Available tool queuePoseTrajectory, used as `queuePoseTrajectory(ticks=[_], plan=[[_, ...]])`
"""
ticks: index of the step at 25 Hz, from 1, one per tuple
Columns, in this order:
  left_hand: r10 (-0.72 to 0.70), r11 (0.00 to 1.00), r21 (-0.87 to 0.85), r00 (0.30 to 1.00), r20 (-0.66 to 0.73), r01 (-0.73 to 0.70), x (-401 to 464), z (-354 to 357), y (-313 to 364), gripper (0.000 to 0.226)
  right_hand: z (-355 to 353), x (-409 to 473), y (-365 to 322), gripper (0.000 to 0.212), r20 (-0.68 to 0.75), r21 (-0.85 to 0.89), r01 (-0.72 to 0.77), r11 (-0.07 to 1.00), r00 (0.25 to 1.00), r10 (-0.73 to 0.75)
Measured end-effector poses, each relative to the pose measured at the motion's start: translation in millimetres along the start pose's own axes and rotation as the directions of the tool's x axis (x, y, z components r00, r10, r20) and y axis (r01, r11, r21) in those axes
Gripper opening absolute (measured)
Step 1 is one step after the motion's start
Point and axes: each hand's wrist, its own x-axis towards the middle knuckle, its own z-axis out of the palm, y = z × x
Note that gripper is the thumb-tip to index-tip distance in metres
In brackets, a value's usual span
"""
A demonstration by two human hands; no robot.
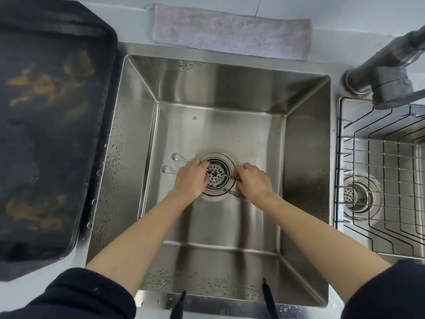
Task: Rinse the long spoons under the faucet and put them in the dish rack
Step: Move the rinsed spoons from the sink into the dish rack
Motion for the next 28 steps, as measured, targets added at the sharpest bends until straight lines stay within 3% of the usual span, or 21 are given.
queuePoseTrajectory(ticks=[4,13,20,28], plan=[[0.029,0.994,0.102,0.999,-0.021,-0.026,6.3,0.3,1.3,0.033,2.5,1.7,0.4,0.03,-0.008,-0.031,0.004,1.0,1.0,-0.004],[0.094,0.988,0.136,0.988,-0.119,-0.078,-1.2,-18.8,6.7,0.026,-8.2,-14.5,0.8,0.029,-0.073,-0.019,0.018,1.0,0.997,-0.019],[0.183,0.969,0.212,0.947,-0.264,-0.128,-31.5,-57.1,16.2,0.025,-43.0,-45.6,-1.6,0.025,-0.232,-0.031,0.061,0.998,0.97,-0.066],[0.233,0.948,0.294,0.899,-0.371,-0.124,-74.3,-104.7,39.8,0.027,-80.9,-88.4,4.8,0.023,-0.436,-0.014,0.142,0.99,0.89,-0.134]])
